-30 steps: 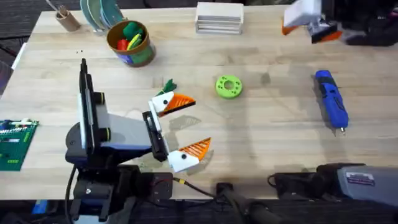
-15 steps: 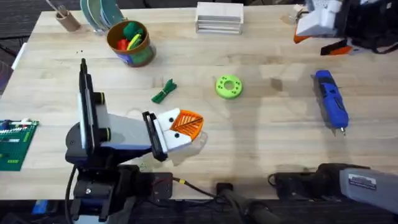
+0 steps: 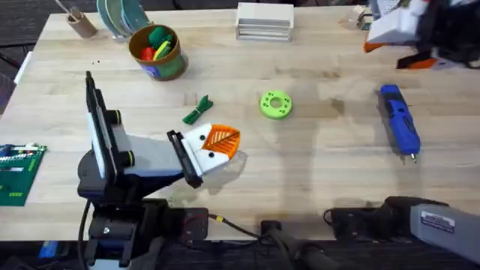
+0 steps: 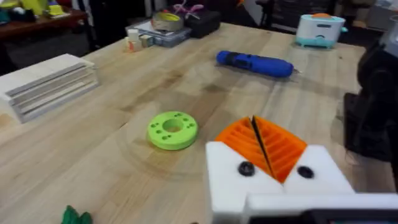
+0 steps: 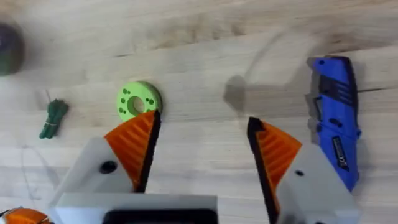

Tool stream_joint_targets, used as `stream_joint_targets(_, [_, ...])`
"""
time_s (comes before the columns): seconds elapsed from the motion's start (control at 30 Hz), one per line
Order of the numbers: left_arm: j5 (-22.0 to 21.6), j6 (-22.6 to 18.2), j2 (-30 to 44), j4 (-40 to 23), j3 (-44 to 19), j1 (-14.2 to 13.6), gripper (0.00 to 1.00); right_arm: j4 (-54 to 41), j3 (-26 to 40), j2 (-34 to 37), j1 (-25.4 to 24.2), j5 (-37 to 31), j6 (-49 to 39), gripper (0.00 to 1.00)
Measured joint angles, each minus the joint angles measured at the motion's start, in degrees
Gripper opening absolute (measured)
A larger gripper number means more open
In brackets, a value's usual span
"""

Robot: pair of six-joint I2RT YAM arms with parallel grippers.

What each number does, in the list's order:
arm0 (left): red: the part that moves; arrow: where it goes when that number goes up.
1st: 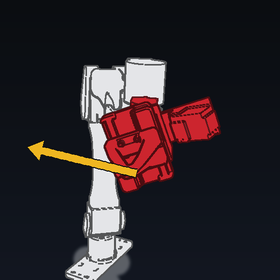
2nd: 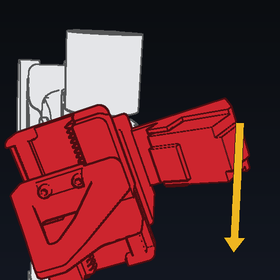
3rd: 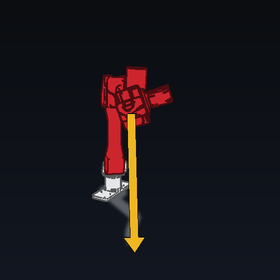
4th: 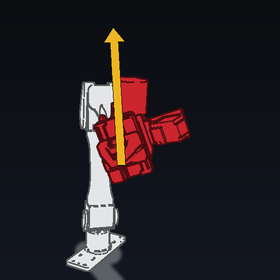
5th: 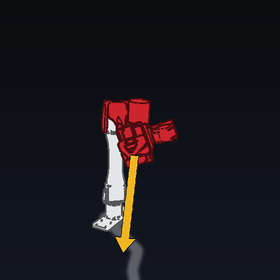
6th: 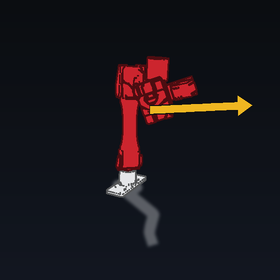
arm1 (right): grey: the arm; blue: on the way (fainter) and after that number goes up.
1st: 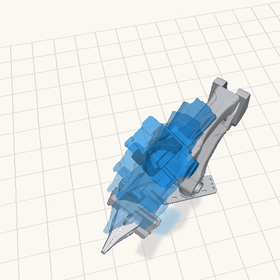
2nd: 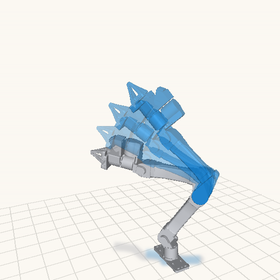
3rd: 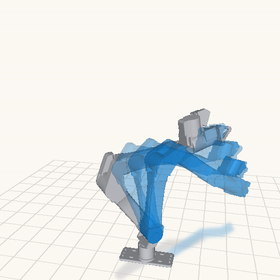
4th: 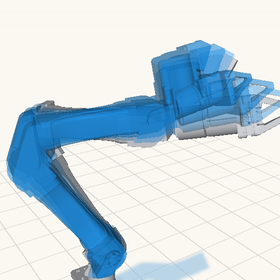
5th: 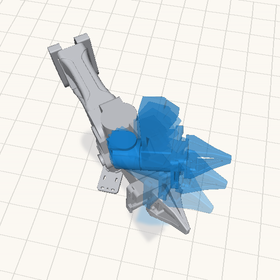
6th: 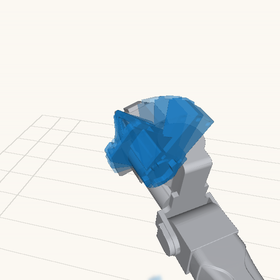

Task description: Pick up the gripper from the table and insert it into the empty holder that is missing its gripper. Then pick up a screw, insert it into the mounting hole, and use the screwdriver to tighten it. Finally, clean up the table by picking up the vegetable and placing it into the bucket.

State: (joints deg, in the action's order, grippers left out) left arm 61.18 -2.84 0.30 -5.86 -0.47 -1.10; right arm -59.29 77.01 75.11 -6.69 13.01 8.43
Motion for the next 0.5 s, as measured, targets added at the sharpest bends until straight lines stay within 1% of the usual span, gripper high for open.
stream_joint_targets(0.1, [-2.4,0.9,0.0,0.3,0.0,0.0,0.008,-0.6,0.0,-3.6,-1.7,0.0,0.0,0.883])
stream_joint_targets(0.27, [-5.0,1.7,0.0,0.7,0.0,0.0,0.008,-1.1,-0.9,-9.6,-6.6,0.0,-0.3,0.882])
stream_joint_targets(0.33, [-5.6,2.0,0.0,0.8,0.0,0.0,0.008,-1.0,-2.8,-11.7,-8.8,0.0,-0.3,0.883])
stream_joint_targets(0.4, [-6.1,2.6,0.0,0.9,0.0,0.0,0.008,-0.3,-6.0,-13.8,-11.2,0.0,-0.5,0.882])
stream_joint_targets(0.5, [-7.1,3.4,0.0,1.0,0.0,0.0,0.008,1.8,-10.2,-15.5,-13.4,0.0,-1.4,0.887])
